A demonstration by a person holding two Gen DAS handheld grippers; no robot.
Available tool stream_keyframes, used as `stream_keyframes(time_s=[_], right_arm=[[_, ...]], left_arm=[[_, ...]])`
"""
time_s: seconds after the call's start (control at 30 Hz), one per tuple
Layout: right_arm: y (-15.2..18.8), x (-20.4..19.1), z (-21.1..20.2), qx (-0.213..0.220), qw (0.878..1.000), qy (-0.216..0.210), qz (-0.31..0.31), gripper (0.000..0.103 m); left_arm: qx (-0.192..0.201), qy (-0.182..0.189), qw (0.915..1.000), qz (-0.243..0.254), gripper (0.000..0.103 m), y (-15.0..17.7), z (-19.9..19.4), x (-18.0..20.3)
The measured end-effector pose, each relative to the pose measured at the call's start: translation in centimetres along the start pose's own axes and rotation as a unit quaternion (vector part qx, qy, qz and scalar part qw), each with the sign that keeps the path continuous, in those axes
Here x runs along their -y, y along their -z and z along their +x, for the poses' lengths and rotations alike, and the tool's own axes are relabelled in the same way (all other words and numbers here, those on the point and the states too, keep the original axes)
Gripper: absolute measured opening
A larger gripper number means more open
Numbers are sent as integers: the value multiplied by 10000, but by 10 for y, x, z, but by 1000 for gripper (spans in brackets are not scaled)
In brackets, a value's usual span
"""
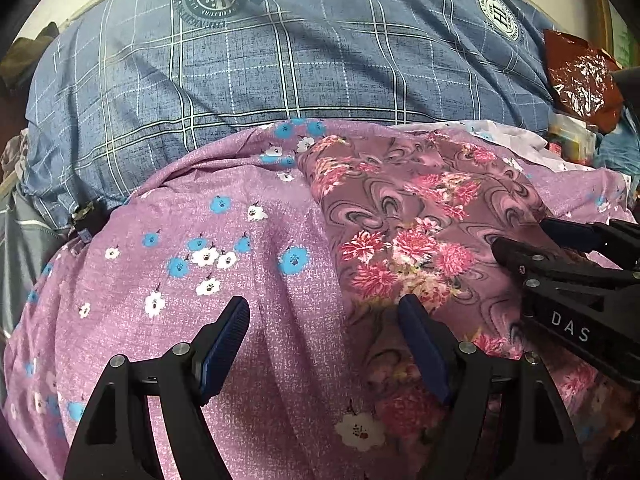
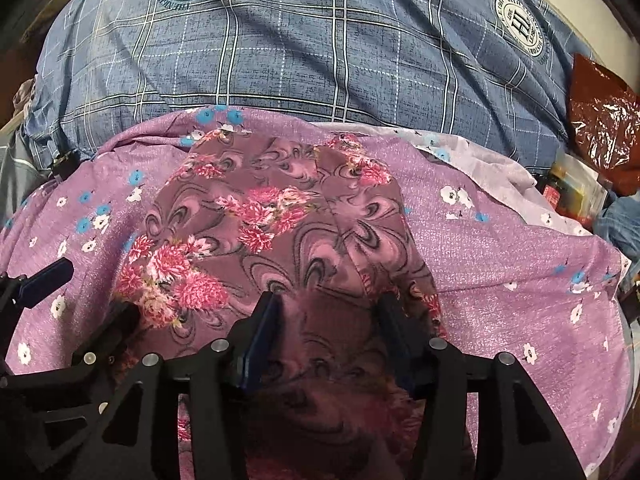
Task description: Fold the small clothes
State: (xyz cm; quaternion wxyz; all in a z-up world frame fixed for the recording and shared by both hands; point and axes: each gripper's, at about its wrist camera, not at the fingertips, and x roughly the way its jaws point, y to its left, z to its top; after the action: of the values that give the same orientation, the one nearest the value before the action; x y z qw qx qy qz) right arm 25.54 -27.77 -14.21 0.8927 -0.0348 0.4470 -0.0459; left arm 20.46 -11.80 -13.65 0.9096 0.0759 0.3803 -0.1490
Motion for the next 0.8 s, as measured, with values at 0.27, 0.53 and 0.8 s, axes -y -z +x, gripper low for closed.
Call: stream_keyframes(time_s=[0.27, 0.53, 0.8], right_arm=[[-2, -2, 1, -18, 10000, 15, -72, 54], [0, -3, 1, 7, 9998, 9, -173, 54], [-7, 6, -3, 58, 9997, -231, -7, 50]], left_arm=[[193, 52, 9992, -337, 77, -10, -8, -15], [43, -22, 9985, -543, 77, -16, 11, -24], [-164, -76, 9985, -513, 78, -22, 21, -23]])
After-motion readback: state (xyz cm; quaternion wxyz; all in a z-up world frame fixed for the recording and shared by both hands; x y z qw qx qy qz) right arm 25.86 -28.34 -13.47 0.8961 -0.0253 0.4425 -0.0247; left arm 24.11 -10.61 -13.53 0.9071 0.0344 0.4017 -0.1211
